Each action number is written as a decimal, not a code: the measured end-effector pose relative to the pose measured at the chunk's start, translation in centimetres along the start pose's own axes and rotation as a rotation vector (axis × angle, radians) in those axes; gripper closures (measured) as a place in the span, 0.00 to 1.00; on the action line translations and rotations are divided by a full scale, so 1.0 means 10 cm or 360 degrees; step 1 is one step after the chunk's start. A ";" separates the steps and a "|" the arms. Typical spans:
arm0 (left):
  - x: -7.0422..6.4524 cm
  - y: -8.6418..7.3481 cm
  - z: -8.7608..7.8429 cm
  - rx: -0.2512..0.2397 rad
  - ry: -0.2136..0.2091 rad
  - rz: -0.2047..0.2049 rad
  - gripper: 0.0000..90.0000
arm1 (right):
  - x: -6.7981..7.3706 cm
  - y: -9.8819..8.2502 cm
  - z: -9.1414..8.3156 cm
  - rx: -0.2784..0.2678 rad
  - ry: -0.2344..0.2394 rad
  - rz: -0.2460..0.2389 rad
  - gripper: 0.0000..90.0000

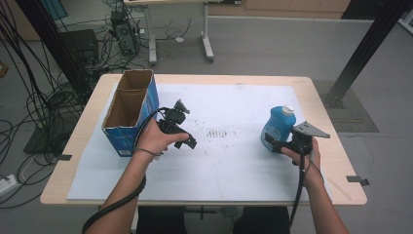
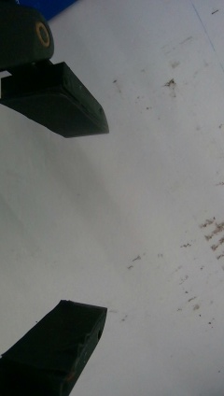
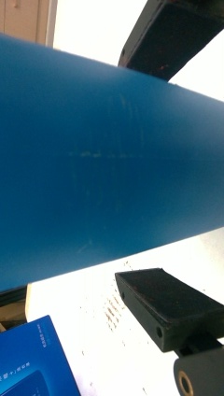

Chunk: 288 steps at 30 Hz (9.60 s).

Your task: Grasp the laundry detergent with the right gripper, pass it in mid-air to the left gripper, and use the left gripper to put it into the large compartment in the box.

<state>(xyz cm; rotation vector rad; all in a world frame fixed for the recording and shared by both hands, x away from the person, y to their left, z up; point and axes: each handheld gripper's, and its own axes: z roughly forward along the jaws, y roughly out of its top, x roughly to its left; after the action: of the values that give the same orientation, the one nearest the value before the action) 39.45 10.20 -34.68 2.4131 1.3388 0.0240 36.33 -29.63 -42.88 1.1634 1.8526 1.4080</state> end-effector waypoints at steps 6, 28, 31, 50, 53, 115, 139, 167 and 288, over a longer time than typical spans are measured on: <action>-0.01 0.00 0.00 -0.0003 0.0000 0.0001 0.12 | 0.00 0.00 -0.01 -0.0001 -0.0003 0.0003 0.05; -0.02 -0.02 -0.01 0.0005 -0.0006 0.0002 0.12 | 0.02 0.00 0.00 -0.0004 -0.0001 0.0003 0.05; -0.02 -0.02 0.00 0.0007 -0.0009 0.0004 0.12 | 0.02 -0.01 0.00 -0.0002 0.0001 0.0001 0.04; -0.02 -0.03 -0.03 0.0008 -0.0012 0.0001 0.13 | 0.03 -0.01 0.00 -0.0016 -0.0002 0.0017 0.04; -0.03 -0.03 -0.03 0.0009 -0.0017 0.0004 0.13 | 0.03 -0.02 0.01 -0.0016 -0.0002 0.0021 0.04; -0.06 -0.03 -0.03 0.0011 -0.0037 0.0022 0.13 | 0.03 0.00 0.02 -0.0047 -0.0056 -0.0069 0.48; -0.08 0.08 0.00 0.0040 -0.0045 0.0041 0.13 | 0.04 -0.02 0.01 -0.0065 -0.0061 -0.0083 0.48; -0.20 0.02 -0.05 -0.0003 -0.0003 0.0039 0.13 | 0.03 -0.03 0.02 -0.0076 -0.0064 -0.0089 0.48; -0.46 0.63 -1.56 0.0052 -0.0115 0.0830 0.12 | 0.48 1.12 0.04 0.0050 0.0990 -0.0247 0.49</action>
<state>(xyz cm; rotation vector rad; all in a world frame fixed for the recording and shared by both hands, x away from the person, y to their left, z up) 39.04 8.42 -17.35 2.6924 0.6543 0.0526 37.85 -24.34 -32.00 0.6034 2.3195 1.7856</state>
